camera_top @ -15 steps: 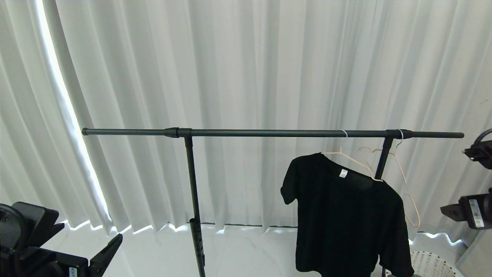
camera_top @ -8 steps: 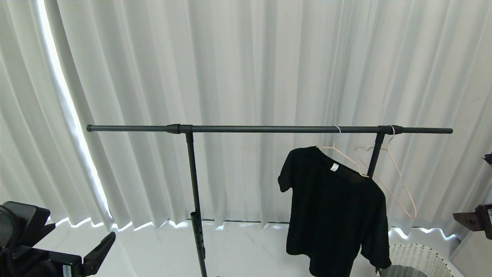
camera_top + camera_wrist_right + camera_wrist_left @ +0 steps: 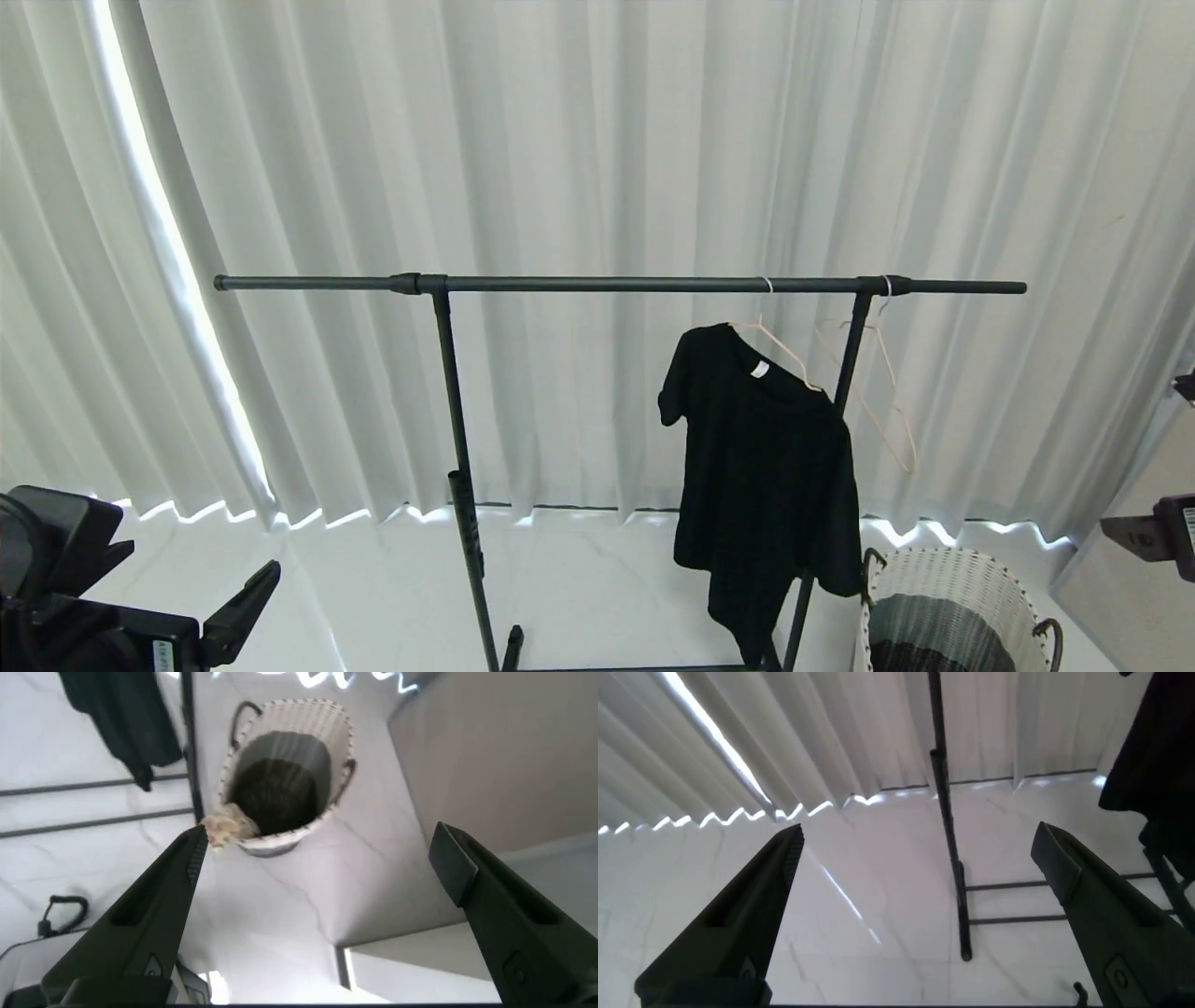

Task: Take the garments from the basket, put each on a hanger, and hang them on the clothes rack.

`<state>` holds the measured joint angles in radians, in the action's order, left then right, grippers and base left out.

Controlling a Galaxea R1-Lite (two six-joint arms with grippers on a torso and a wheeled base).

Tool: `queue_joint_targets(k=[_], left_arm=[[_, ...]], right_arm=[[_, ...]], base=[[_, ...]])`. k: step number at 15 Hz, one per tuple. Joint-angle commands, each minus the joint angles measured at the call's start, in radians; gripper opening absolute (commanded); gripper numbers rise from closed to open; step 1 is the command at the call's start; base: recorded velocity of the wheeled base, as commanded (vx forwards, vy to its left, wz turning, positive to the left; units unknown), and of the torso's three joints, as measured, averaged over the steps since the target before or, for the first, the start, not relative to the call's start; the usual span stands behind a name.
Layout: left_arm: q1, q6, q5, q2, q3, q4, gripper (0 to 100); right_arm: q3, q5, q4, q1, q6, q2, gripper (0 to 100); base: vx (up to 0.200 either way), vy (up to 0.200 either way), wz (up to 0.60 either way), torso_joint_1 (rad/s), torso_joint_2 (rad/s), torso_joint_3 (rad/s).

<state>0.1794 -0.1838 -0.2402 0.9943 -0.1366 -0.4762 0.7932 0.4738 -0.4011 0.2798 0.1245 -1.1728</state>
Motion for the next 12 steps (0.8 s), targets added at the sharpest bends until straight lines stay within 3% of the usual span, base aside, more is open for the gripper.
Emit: queue_joint_targets(k=[1, 8, 12], left_arm=[[0.0, 0.001, -0.001, 0.0, 0.0, -0.001, 100], [0.0, 0.0, -0.001, -0.003, 0.005, -0.001, 100], [0.002, -0.078, 0.002, -0.02, 0.028, -0.001, 100]], right_arm=[[0.0, 0.0, 0.001, 0.001, 0.0, -0.007, 100], [-0.028, 0.005, 0.062, 0.001, -0.016, -0.001, 100], [-0.031, 0.005, 0.062, -0.002, -0.046, 0.021, 100]], base=[[0.0, -0.2, 0.0, 0.002, 0.0, 0.002], [0.0, 0.0, 0.0, 0.0, 0.0, 0.0], [0.0, 0.0, 0.0, 0.0, 0.0, 0.0]])
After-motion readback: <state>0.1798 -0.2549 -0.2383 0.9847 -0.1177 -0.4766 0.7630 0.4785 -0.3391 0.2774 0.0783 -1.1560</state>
